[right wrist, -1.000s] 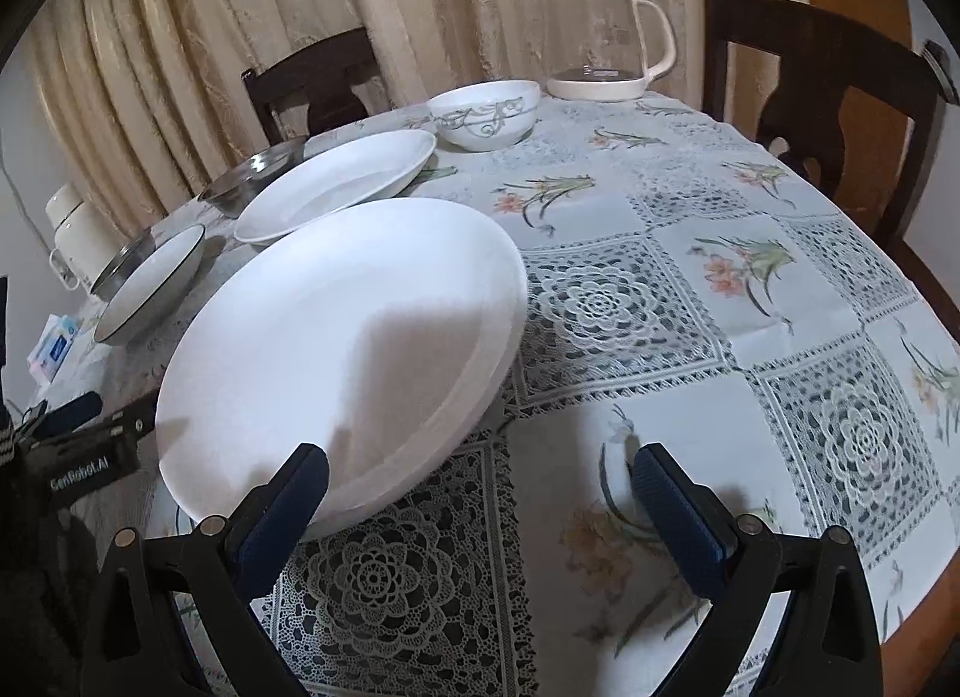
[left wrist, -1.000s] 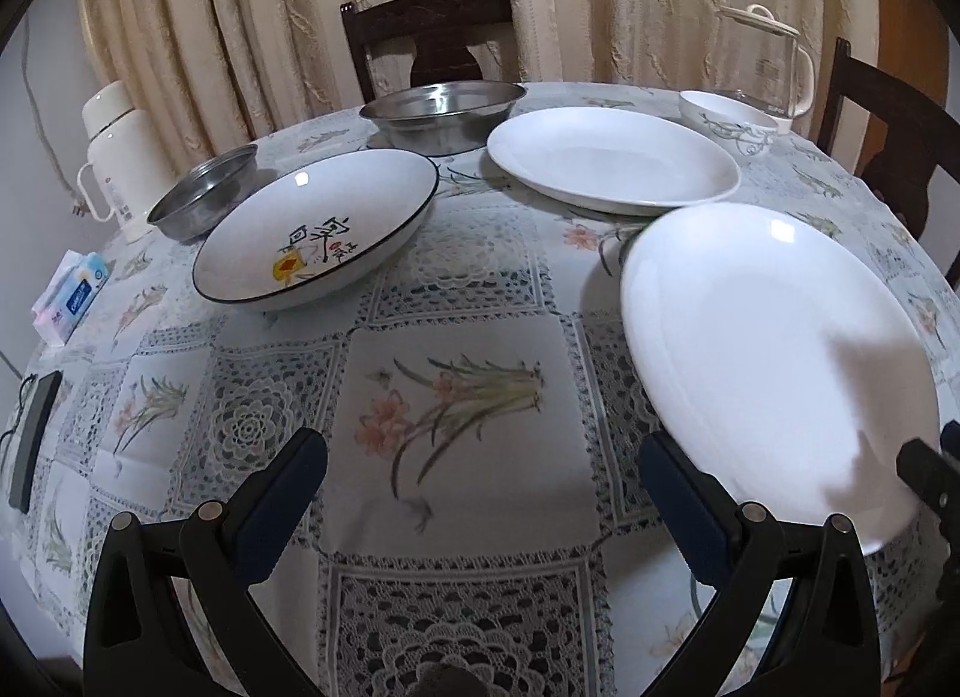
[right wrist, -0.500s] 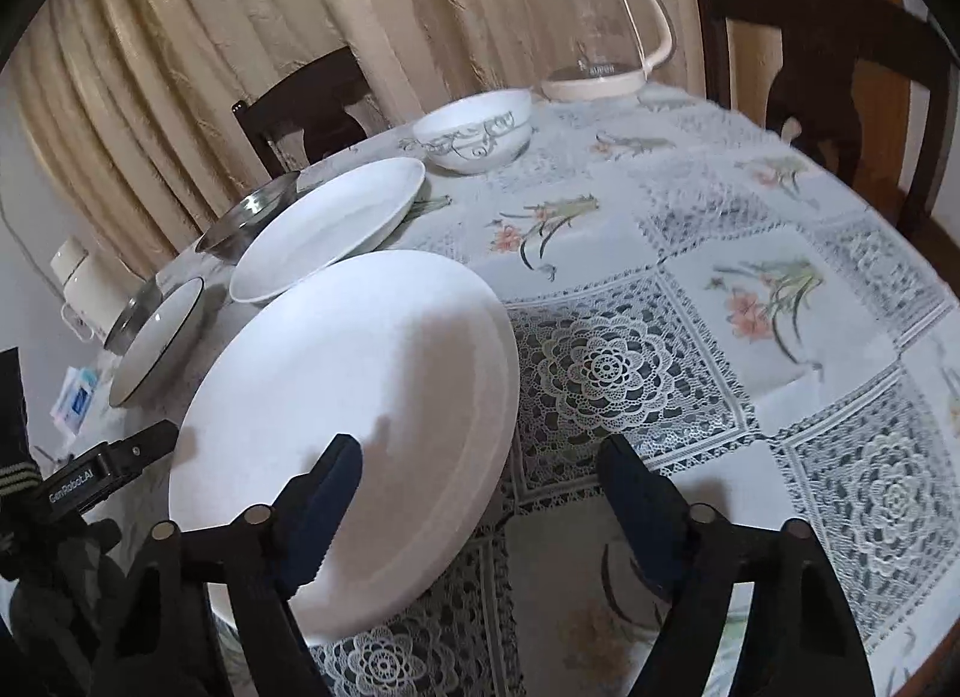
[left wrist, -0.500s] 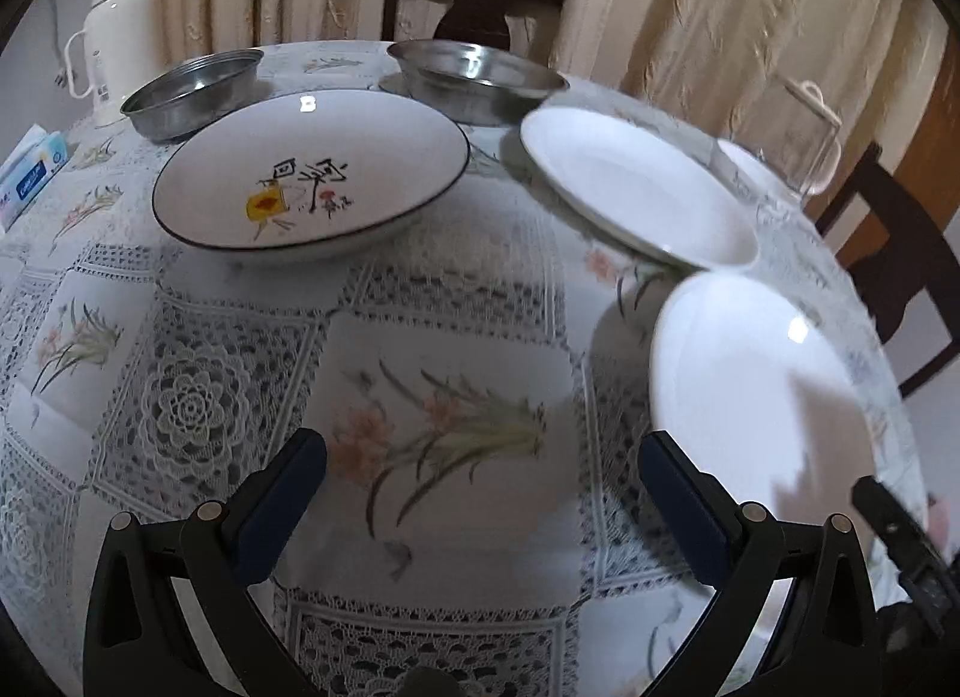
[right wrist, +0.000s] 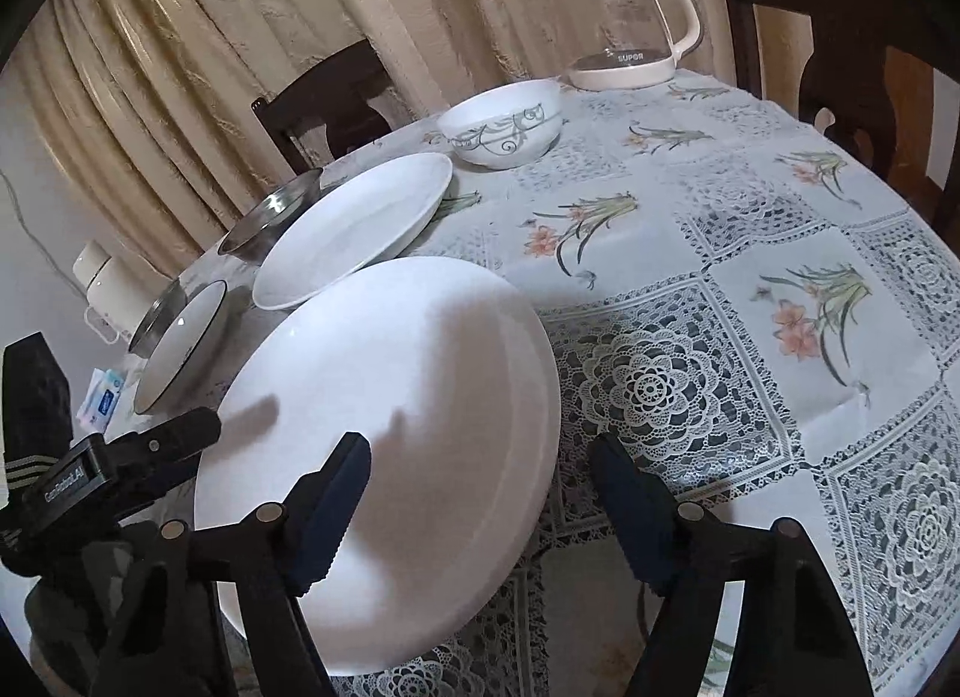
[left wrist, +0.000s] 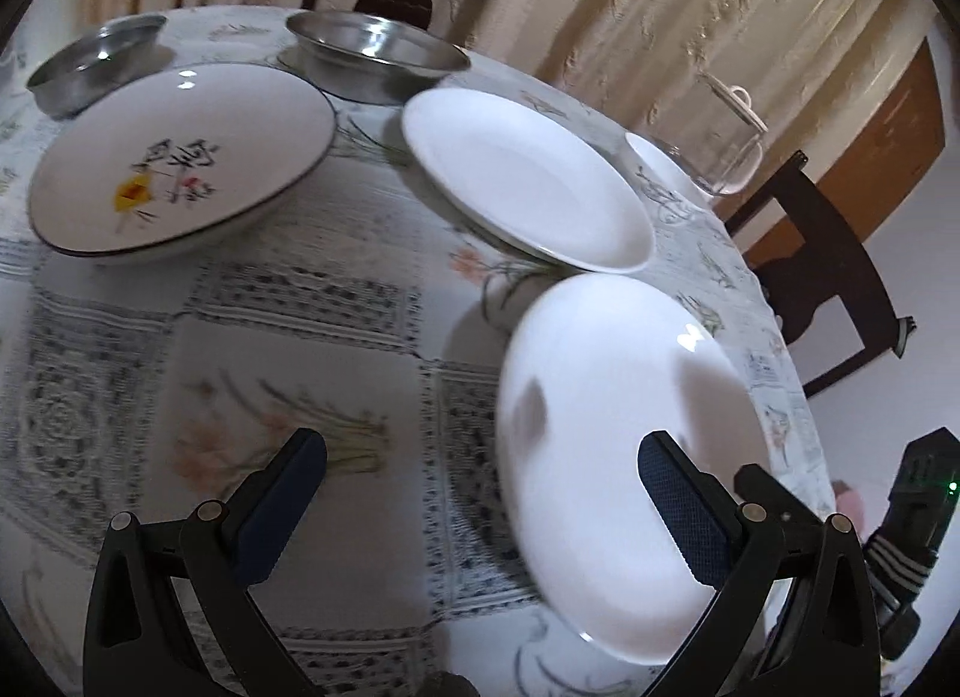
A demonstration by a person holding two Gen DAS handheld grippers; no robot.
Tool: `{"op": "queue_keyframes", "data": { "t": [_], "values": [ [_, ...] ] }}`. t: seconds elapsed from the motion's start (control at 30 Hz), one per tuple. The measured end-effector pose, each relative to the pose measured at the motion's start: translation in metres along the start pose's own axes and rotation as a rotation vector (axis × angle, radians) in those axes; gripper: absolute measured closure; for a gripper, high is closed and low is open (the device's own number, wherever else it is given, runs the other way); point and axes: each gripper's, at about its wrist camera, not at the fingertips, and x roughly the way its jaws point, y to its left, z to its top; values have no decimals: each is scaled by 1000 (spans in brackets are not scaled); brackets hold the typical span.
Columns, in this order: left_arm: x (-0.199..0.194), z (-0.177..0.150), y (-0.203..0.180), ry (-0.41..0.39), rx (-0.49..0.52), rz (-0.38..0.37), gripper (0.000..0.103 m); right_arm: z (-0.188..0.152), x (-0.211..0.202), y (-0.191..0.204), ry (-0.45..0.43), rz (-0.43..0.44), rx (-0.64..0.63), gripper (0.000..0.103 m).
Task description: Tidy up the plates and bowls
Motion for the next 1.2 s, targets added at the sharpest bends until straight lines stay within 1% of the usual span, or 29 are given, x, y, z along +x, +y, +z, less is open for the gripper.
{"op": "queue_keyframes", "data": {
  "t": [0.23, 0.3, 0.37, 0.47, 0.5, 0.53, 0.57, 0.7, 0.77, 0.83, 0.9, 1.07, 1.1, 1.2],
  "values": [
    [7, 4, -3, 0, 2, 6, 0, 1, 2, 0, 9, 22, -11, 25],
    [6, 4, -3, -3, 15, 2, 0, 1, 2, 0, 9, 41, -12, 25],
    [6, 1, -4, -11, 51, -3, 0, 1, 2, 1, 8, 55, -15, 26],
    [6, -7, -9, -13, 149, 6, 0, 2, 3, 1, 8, 74, -17, 30],
    [7, -8, -11, -6, 180, 17, 0, 2, 4, 1, 10, 81, -17, 34],
    [7, -8, -12, -2, 188, 22, 0, 2, 5, 0, 17, 89, -15, 41],
    [7, -8, -12, -1, 180, 20, 0, 2, 6, 0, 24, 96, -11, 43],
    [4, 1, 0, 11, 60, -27, 0, 3, 7, -3, 24, 96, -3, 48],
    [4, 6, 4, 25, 9, -53, 0, 3, 7, -4, 24, 99, 0, 48],
    [5, 9, 5, 50, -24, -114, 0, 3, 7, -4, 24, 102, 2, 48],
    [7, 8, -1, 73, -22, -169, 0, 3, 6, -5, 23, 103, 2, 48],
    [15, 0, -22, 98, 30, -276, 0, 3, 6, -7, 24, 115, 9, 48],
    [17, -1, -23, 106, 33, -289, 0, 3, 6, -7, 23, 117, 10, 48],
    [17, -1, -23, 97, 53, -305, 0, 3, 6, -6, 23, 120, 9, 47]
  ]
}}
